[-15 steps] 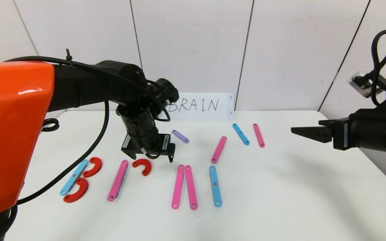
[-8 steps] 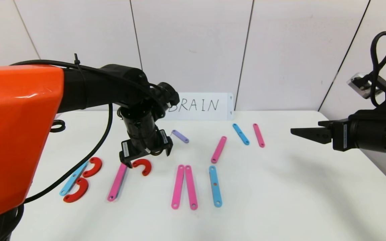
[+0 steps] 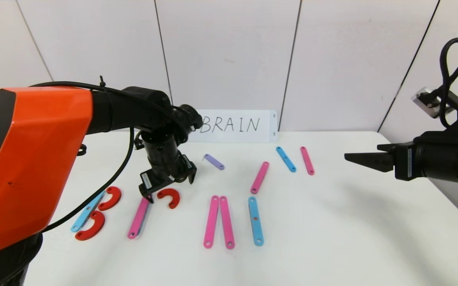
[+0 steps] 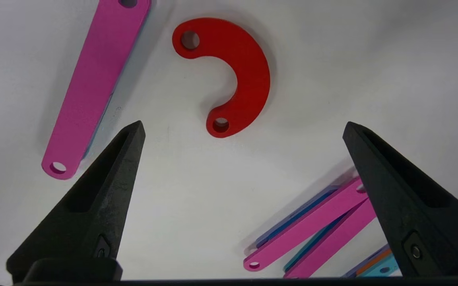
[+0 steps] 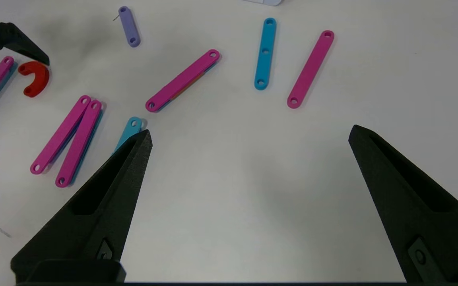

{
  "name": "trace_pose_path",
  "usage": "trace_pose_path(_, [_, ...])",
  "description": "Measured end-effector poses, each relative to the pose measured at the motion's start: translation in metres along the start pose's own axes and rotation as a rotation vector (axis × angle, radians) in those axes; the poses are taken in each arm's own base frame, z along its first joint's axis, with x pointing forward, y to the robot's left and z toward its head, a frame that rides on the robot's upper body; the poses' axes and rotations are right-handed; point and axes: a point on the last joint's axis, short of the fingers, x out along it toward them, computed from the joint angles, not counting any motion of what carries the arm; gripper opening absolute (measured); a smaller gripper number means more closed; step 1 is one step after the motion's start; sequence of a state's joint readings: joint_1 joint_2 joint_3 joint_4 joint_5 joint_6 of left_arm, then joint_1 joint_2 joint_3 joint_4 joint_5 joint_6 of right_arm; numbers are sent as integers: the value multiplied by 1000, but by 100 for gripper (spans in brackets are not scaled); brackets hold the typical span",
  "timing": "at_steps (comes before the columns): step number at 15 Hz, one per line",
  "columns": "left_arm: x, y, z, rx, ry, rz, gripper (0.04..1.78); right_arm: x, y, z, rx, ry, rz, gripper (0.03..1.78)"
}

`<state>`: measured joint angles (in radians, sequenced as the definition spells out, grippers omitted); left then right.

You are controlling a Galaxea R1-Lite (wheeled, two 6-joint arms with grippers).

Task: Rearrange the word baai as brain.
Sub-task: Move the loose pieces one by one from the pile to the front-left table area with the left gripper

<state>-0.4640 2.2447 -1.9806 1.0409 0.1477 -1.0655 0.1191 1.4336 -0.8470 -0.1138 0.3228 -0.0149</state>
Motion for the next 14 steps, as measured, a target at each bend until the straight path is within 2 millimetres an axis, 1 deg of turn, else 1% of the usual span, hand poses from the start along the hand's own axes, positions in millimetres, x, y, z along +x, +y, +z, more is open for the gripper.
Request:
trace_pose_path(8, [23, -2, 9, -28, 15, 8, 174, 0, 1, -1, -1, 3, 4, 173])
trace_pose_path(10, [26, -2, 10, -28, 13, 9, 170, 0, 1, -1, -1, 3, 4, 173])
trace_pose_path(12, [28, -3, 10, -29, 12, 8, 156, 0, 1, -1, -1, 2, 4, 173])
trace_pose_path(14, [33, -3, 10, -27, 16, 18, 132, 0, 1, -1, -2, 4, 4, 173])
